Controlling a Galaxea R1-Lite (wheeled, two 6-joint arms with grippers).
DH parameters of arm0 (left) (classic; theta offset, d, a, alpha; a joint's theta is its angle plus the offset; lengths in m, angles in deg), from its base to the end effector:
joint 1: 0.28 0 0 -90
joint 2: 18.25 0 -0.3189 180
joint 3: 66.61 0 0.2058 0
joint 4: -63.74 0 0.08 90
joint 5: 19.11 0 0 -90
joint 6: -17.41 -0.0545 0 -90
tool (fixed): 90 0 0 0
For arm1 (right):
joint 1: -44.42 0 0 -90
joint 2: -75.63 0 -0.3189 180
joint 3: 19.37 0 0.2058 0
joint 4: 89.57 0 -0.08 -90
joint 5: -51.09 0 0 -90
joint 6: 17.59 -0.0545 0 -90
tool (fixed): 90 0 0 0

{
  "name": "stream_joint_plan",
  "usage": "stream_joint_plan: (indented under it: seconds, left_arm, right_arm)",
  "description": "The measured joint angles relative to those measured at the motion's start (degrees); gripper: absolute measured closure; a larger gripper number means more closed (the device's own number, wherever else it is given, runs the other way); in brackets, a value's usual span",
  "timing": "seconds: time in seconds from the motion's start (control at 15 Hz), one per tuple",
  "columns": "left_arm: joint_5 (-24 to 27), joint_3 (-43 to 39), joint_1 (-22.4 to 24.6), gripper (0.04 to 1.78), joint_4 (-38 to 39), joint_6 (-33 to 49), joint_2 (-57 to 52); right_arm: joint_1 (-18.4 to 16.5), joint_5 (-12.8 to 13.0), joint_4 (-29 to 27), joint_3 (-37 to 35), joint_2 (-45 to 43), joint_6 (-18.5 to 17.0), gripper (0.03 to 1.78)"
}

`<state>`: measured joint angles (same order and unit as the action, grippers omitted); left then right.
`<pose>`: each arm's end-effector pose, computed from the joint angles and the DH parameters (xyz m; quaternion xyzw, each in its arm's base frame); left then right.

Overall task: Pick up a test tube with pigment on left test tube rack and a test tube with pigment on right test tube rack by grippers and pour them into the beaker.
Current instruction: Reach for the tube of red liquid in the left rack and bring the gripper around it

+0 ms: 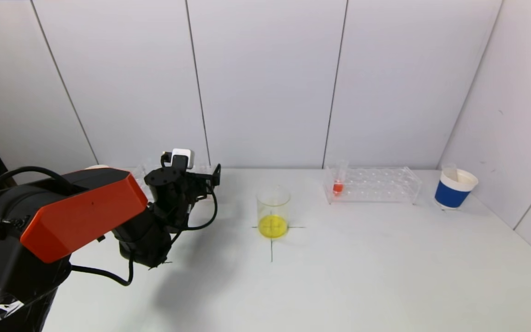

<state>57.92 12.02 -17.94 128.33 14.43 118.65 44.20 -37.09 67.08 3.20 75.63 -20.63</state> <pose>0.4548 -0.1320 0.0575 0.0114 -0.0542 -0.0395 0.9977 0.0056 -0.0018 0.0772 0.0264 0.0063 -0.0180 0.9995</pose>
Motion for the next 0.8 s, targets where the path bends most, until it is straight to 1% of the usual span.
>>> stream_joint_plan:
  seconds: [0.4, 0.47, 0.6, 0.73, 0.8]
  left_arm:
    - [-0.01, 0.0, 0.0, 0.06, -0.02, -0.02, -0.02]
    - [-0.01, 0.0, 0.0, 0.08, -0.16, -0.05, -0.02]
    - [-0.01, 0.0, 0.0, 0.21, -0.18, -0.09, 0.0]
    - [-0.04, 0.05, 0.0, 0.42, -0.11, -0.09, -0.02]
    - [-0.01, 0.05, 0.0, 0.58, -0.07, -0.07, -0.02]
  right_arm:
    - [0.0, 0.02, 0.0, 0.0, 0.0, -0.01, 0.05]
    - [0.0, 0.02, 0.0, 0.0, 0.0, -0.01, 0.05]
    - [0.0, 0.02, 0.0, 0.0, 0.0, -0.01, 0.05]
    - [0.0, 0.02, 0.0, 0.0, 0.0, -0.01, 0.05]
    - [0.0, 0.0, 0.0, 0.0, 0.0, 0.0, 0.05]
